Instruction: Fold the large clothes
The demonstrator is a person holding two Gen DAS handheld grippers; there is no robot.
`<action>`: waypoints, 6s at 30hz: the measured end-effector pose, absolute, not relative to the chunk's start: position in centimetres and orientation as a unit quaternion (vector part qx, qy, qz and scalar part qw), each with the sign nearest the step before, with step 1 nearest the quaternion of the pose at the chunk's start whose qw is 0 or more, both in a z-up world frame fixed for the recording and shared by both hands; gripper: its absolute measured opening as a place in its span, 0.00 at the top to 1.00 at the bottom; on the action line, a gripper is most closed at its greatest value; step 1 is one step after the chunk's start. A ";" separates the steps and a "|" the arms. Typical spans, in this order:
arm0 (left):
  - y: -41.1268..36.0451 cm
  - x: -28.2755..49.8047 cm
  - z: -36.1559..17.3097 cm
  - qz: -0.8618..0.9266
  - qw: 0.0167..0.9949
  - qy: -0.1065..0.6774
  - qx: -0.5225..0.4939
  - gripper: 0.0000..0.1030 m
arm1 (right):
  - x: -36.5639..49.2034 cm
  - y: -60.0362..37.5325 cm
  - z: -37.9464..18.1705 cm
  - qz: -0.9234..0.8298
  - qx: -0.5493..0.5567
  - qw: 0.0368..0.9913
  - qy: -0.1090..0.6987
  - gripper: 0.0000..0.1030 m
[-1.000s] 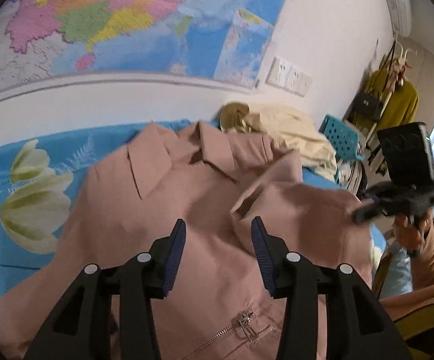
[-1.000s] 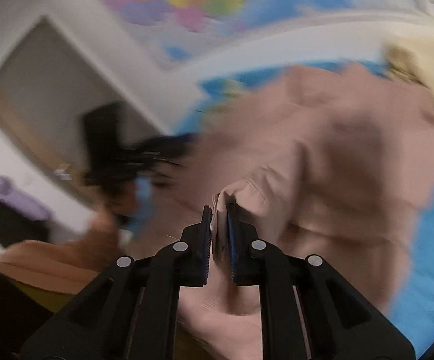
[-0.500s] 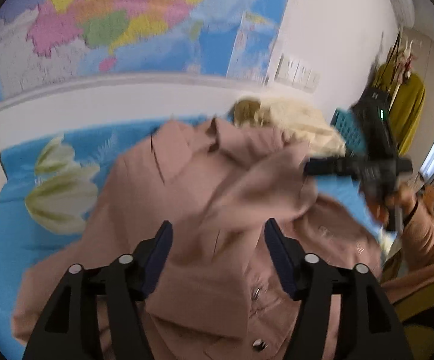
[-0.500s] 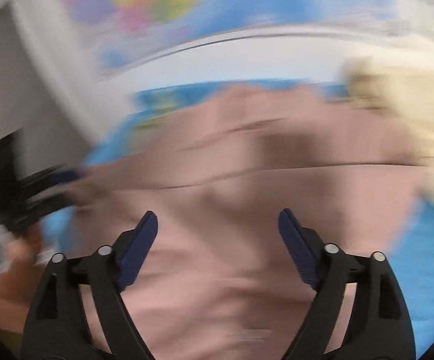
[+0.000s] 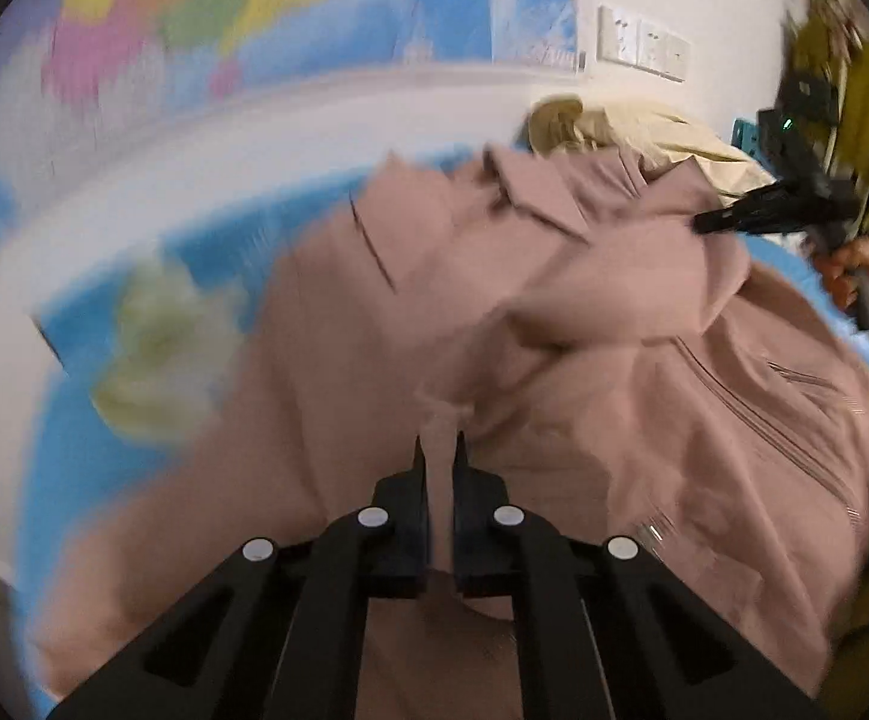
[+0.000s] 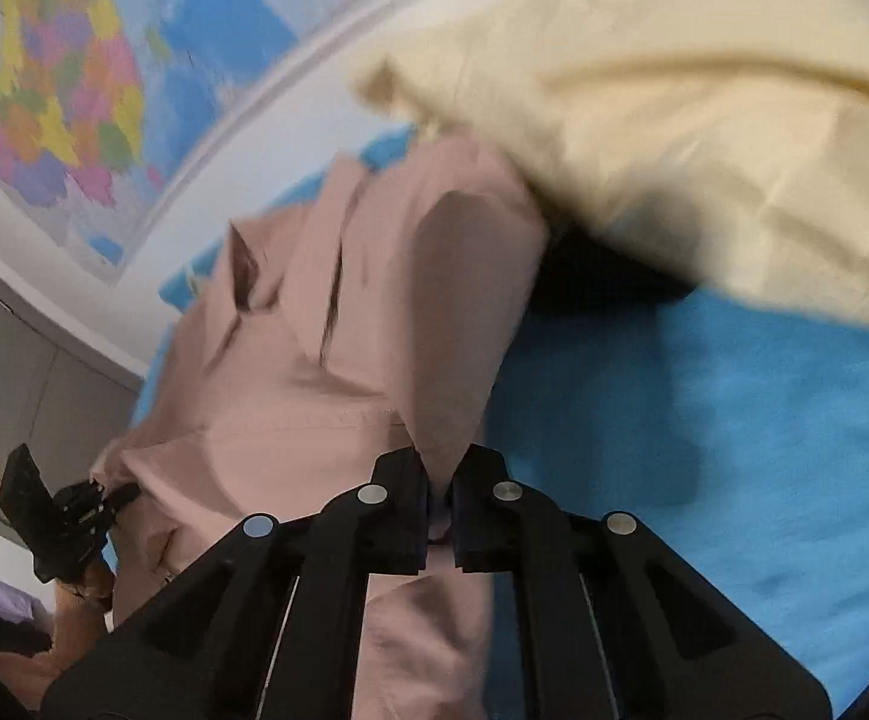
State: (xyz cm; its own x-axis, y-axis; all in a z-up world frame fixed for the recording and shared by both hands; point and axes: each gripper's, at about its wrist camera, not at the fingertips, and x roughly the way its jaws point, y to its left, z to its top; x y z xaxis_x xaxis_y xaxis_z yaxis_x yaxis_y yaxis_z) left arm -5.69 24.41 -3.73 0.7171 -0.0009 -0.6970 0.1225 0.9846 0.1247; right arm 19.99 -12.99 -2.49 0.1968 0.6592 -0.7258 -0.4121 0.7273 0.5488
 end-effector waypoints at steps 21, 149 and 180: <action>27.5 -5.2 -1.6 -0.038 0.943 0.309 0.117 0.30 | 15.0 -6.3 3.9 0.356 -0.043 0.830 0.428 0.30; 30.0 -1.7 -2.6 -0.063 0.916 0.381 -0.111 0.56 | 17.5 -12.6 2.5 0.383 0.045 0.767 0.513 0.10; 28.8 1.5 -1.9 -0.015 0.925 0.368 -0.095 0.69 | 24.2 -13.5 -0.2 0.353 0.101 0.711 0.600 0.32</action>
State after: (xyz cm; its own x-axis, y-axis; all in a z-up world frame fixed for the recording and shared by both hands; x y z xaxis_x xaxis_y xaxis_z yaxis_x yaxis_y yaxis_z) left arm 1.47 28.79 -1.90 0.7283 -0.0989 -0.6781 -0.0418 0.9813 -0.1880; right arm 24.22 -13.47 -0.16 0.0308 0.6232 -0.7814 -0.3804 0.7303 0.5675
